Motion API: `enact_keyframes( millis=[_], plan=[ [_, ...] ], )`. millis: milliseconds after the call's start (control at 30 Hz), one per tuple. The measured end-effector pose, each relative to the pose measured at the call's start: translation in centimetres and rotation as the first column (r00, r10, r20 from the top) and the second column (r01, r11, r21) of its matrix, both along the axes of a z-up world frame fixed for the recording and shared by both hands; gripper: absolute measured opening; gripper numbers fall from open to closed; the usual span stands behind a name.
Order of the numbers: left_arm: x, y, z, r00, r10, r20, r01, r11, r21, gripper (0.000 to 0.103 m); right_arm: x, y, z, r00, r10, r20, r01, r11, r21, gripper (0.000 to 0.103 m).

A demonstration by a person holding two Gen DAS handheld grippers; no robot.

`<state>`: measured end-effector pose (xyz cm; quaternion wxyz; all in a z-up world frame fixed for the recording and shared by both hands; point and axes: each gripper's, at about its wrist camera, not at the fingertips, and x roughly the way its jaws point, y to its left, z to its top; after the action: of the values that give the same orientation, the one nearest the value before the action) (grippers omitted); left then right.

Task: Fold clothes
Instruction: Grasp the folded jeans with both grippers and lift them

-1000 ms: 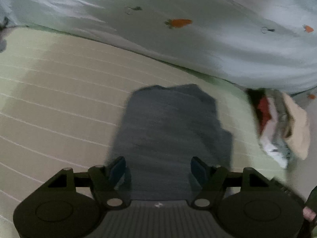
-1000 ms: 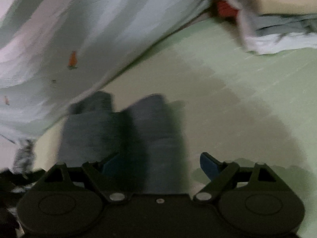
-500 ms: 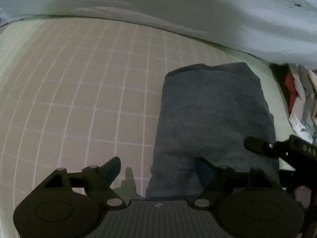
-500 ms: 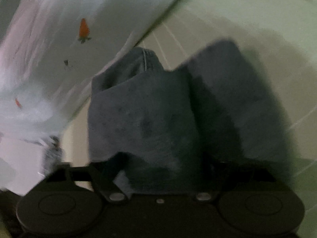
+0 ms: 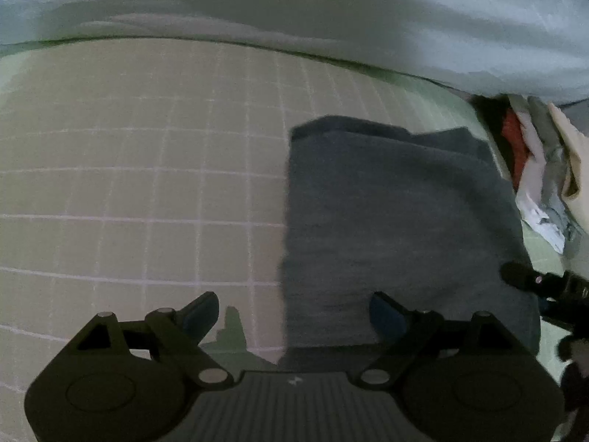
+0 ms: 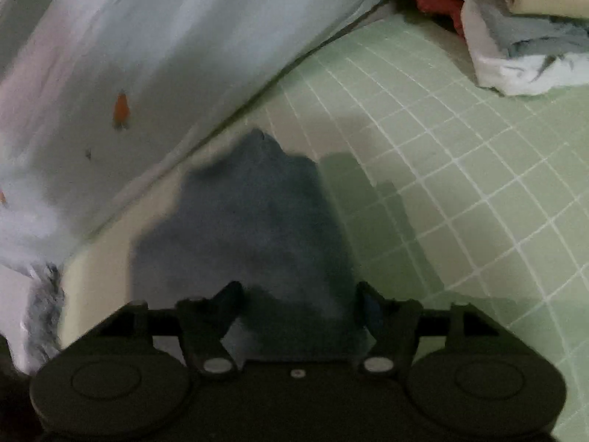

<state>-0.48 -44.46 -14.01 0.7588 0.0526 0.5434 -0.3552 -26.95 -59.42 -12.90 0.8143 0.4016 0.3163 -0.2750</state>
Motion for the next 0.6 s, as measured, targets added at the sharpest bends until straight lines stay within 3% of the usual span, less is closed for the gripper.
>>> enact_keyframes(
  millis=[133, 300, 400, 467, 567, 600],
  plan=[
    [0.4, -0.6, -0.9, 0.999, 0.02, -0.044, -0.021, 0.999, -0.034, 0.091, -0.2, -0.3, -1.5, 0.999, -0.032, 0.018, 0.032, 0.999, 0.021, 0.099],
    [0.3, -1.0, -1.6, 0.996, 0.014, -0.09, -0.022, 0.996, -0.091, 0.091, -0.1, -0.6, -3.2, 0.996, -0.067, 0.062, 0.06, 0.992, 0.107, 0.102],
    [0.7, -1.4, -2.0, 0.987, 0.003, -0.159, -0.025, 0.991, -0.134, 0.087, 0.4, -0.1, -3.8, 0.993, -0.048, 0.11, 0.034, 0.991, 0.129, 0.102],
    [0.6, -1.5, -2.0, 0.986, -0.017, -0.169, -0.009, 0.988, -0.151, 0.065, 0.9, 0.4, -4.1, 0.991, -0.032, 0.132, 0.012, 0.988, 0.151, 0.098],
    [0.2, -1.5, -1.0, 0.987, -0.068, -0.146, 0.042, 0.983, -0.177, 0.043, 1.2, 1.3, -3.8, 0.99, -0.055, 0.129, 0.033, 0.985, 0.171, 0.075],
    [0.0, -1.5, -0.7, 0.987, -0.086, -0.136, 0.06, 0.981, -0.186, 0.04, 1.3, 1.7, -3.6, 0.99, -0.068, 0.124, 0.046, 0.984, 0.172, 0.065]
  ],
)
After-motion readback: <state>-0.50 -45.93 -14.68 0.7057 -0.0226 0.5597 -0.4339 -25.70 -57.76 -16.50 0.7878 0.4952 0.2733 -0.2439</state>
